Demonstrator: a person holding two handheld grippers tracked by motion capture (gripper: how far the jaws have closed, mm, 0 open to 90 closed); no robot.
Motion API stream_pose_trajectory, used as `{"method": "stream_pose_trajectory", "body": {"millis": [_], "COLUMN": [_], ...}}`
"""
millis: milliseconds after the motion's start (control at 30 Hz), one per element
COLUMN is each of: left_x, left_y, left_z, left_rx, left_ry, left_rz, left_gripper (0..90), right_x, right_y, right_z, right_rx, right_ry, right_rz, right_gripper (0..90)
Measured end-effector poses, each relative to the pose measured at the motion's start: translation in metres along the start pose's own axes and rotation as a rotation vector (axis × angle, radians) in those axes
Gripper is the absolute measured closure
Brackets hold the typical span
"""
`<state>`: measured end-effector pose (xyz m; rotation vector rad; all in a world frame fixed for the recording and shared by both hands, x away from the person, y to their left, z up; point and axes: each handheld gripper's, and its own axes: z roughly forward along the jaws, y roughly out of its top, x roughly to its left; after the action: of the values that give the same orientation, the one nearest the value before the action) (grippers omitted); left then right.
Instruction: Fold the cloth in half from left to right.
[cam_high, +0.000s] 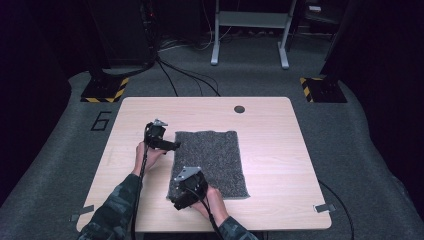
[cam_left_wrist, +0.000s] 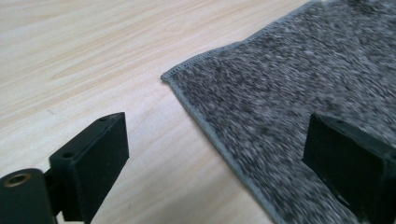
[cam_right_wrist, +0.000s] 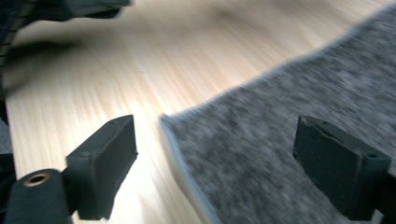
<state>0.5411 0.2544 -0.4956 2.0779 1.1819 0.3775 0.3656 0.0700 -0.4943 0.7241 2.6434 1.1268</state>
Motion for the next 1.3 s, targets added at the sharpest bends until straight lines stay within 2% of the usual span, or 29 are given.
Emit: {"method": "stream_pose_trajectory", "body": {"millis": [33, 100, 167, 233, 300, 400, 433, 567, 700, 833, 967, 1000, 1033, 1133, 1233, 1300], "left_x": [0.002, 0.004, 0.004, 0.002, 0.002, 0.004, 0.004, 0.005, 0.004, 0.003, 0.003, 0.003, 0.003, 0.002, -0.002, -0.003], "left_y": [0.002, 0.004, 0.006, 0.009, 0.01, 0.014, 0.015, 0.019, 0.02, 0.02, 0.02, 0.02, 0.02, 0.02, 0.019, 0.019], "left_z": [0.005, 0.009, 0.013, 0.018, 0.022, 0.028, 0.028, 0.034, 0.039, 0.039, 0.039, 0.039, 0.04, 0.04, 0.042, 0.041], "left_rx": [0.006, 0.024, 0.034, 0.046, 0.041, 0.037, 0.037, 0.044, 0.06, 0.064, 0.061, 0.061, 0.059, 0.051, 0.034, 0.047], "left_ry": [0.014, 0.001, 0.007, 0.031, 0.043, 0.047, 0.05, 0.075, 0.06, 0.036, 0.025, 0.022, 0.021, 0.018, 0.026, 0.022], "left_rz": [0.021, 0.021, 0.047, 0.077, 0.088, 0.077, 0.074, 0.09, 0.101, 0.126, 0.124, 0.126, 0.126, 0.129, 0.121, 0.134], "left_gripper": [11.9, 16.0, 22.6, 26.8, 30.8, 35.2, 37.2, 43.6, 52.0, 61.8, 65.4, 66.3, 67.8, 73.5, 79.7, 84.3], "right_x": [0.007, 0.011, 0.016, 0.019, 0.021, 0.022, 0.022, 0.02, 0.018, 0.016, 0.02, 0.019, 0.019, 0.021, 0.019, 0.018], "right_y": [0.005, 0.009, 0.011, 0.013, 0.013, 0.012, 0.012, 0.012, 0.01, 0.009, 0.008, 0.007, 0.008, 0.006, 0.005, 0.003], "right_z": [0.007, 0.011, 0.015, 0.019, 0.023, 0.028, 0.029, 0.033, 0.037, 0.036, 0.038, 0.037, 0.036, 0.037, 0.036, 0.036], "right_rx": [0.01, 0.015, 0.033, 0.039, 0.045, 0.048, 0.055, 0.07, 0.071, 0.082, 0.064, 0.063, 0.08, 0.055, 0.065, 0.047], "right_ry": [-0.011, -0.016, -0.015, -0.021, -0.024, -0.037, -0.036, -0.033, -0.041, -0.014, -0.027, -0.019, -0.009, -0.011, 0.009, 0.011], "right_rz": [-0.029, -0.038, -0.049, -0.054, -0.061, -0.061, -0.045, -0.053, -0.039, -0.028, -0.013, -0.028, -0.028, -0.027, -0.027, -0.017], "right_gripper": [18.2, 30.3, 36.1, 41.8, 43.6, 47.2, 49.4, 56.5, 62.5, 67.6, 74.1, 75.6, 77.2, 82.6, 86.6, 87.7]}}
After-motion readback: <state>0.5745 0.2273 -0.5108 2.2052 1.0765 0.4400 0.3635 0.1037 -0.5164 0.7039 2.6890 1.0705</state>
